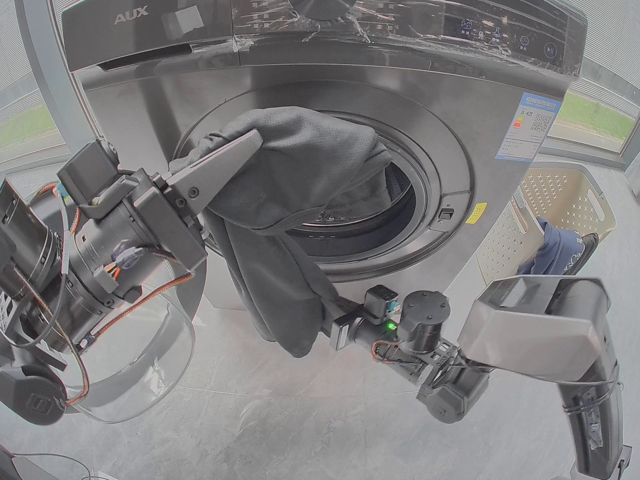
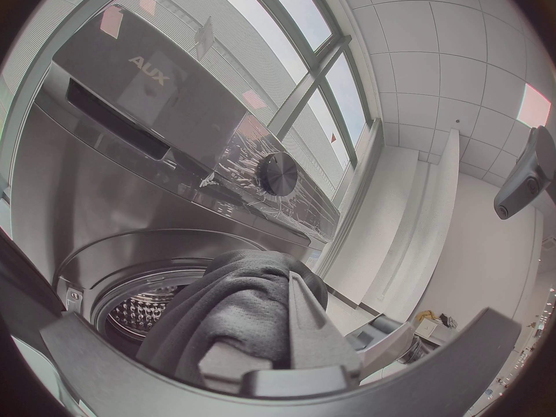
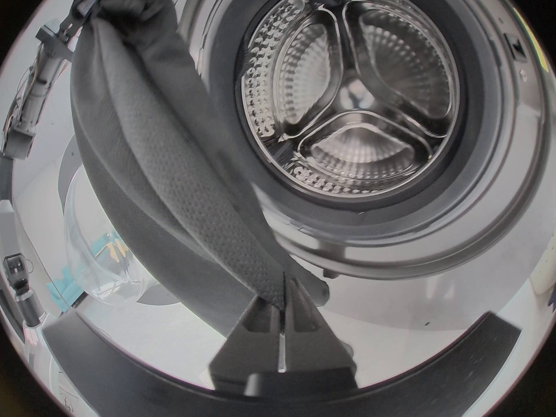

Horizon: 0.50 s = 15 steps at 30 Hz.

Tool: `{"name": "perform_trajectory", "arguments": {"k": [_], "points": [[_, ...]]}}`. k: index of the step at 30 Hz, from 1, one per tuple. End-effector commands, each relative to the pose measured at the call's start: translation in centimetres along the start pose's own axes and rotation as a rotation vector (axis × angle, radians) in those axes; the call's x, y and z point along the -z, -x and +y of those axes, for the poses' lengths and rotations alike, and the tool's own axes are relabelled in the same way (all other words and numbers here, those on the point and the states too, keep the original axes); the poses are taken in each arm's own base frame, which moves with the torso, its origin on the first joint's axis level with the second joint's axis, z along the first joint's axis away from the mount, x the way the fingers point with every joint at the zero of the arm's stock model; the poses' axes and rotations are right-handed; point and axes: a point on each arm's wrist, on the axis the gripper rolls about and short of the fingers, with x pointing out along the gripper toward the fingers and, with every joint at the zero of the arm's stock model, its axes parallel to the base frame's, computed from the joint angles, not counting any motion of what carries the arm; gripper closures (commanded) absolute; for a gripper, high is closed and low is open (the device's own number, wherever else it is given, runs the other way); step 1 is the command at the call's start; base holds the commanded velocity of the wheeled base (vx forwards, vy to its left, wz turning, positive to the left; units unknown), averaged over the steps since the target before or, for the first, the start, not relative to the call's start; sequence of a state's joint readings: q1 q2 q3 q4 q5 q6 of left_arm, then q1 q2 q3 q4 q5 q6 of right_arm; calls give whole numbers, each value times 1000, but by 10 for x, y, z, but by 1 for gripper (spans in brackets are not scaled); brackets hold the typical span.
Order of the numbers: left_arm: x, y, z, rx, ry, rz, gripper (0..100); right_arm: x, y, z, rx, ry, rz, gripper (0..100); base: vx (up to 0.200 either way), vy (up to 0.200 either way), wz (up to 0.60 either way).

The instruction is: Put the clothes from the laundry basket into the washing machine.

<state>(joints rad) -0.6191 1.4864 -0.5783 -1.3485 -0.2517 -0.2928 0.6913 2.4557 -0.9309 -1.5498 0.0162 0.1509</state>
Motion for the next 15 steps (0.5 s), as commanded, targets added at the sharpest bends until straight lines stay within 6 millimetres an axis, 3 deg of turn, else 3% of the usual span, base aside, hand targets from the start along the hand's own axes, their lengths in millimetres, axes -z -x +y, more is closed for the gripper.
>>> {"name": "perform_trajectory", "arguments": {"k": [1, 3, 6, 15], "points": [[-2, 1, 8, -28, -13, -5, 100, -73, 48, -27, 96, 24, -78, 100, 0, 0, 0], [-3, 2, 13, -48, -22, -8, 100, -97, 70, -28, 104, 31, -109, 100, 0, 0, 0], [-4, 3, 20, -76, -34, -10, 100, -114, 91, -22, 98, 33, -131, 100, 0, 0, 0], [-6, 7, 24, -101, -43, -12, 100, -132, 118, -15, 100, 21, -163, 100, 0, 0, 0]]}}
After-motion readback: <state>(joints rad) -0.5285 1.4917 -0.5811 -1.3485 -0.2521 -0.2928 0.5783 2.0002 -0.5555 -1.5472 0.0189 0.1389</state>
